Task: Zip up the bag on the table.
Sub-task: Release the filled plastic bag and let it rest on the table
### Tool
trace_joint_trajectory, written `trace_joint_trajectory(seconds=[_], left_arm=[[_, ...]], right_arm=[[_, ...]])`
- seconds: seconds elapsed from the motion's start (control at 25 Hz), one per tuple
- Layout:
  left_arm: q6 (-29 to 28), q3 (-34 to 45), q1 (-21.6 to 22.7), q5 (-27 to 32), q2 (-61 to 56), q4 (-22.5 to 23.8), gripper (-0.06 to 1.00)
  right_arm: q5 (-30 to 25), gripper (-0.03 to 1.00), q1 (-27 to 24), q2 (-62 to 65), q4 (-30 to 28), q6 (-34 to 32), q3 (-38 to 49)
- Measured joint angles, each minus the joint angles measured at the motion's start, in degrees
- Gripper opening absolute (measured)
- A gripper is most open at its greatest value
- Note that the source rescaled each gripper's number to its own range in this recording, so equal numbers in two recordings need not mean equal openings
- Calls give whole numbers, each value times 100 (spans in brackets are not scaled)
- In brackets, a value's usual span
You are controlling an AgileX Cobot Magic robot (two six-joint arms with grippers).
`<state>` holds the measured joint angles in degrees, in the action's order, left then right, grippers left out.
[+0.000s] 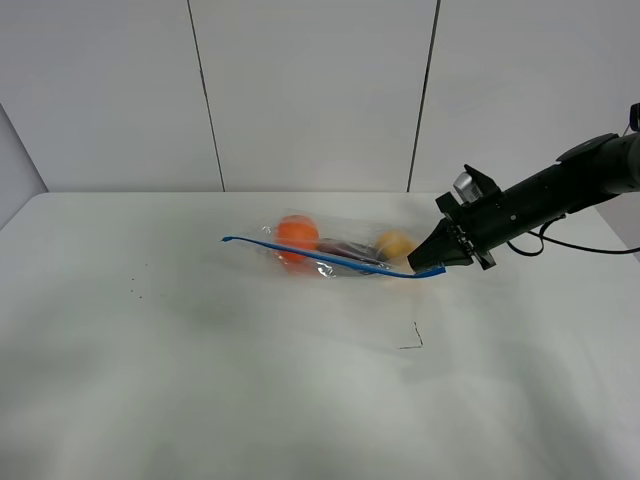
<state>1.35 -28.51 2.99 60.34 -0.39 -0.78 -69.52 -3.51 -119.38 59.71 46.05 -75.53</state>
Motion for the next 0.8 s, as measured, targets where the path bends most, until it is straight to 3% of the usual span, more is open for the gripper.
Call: trace_joint_trajectory(seconds=[0.8], left_arm=[[-1,0,0,0,0,108,100]], right_arm=[[0,0,0,0,0,0,0]])
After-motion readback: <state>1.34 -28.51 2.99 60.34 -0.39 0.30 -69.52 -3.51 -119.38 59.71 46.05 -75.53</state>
